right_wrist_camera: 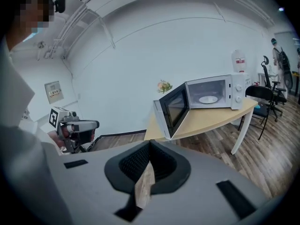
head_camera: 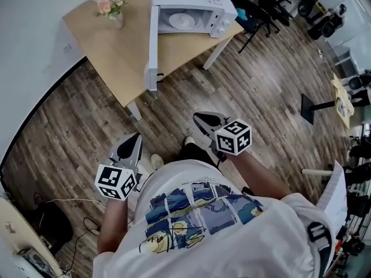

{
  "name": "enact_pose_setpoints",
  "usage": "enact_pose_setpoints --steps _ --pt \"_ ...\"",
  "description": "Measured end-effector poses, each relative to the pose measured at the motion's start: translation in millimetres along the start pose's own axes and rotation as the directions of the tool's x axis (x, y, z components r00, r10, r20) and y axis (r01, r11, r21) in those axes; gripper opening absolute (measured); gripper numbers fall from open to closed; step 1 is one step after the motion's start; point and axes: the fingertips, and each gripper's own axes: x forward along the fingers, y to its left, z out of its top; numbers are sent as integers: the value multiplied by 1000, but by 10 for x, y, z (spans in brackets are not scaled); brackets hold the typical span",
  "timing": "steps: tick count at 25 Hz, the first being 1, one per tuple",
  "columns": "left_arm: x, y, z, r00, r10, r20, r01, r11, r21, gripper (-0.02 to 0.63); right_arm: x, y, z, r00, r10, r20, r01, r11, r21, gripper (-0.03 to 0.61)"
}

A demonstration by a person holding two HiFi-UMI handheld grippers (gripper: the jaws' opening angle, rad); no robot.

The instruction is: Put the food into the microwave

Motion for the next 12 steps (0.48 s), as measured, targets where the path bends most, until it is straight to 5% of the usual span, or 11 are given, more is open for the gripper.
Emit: enact_pose_setpoints --steps 12 --pt "741 -900 62 999 -2 -34 4 999 43 6 -758 -525 -80 998 53 26 -52 997 -60 6"
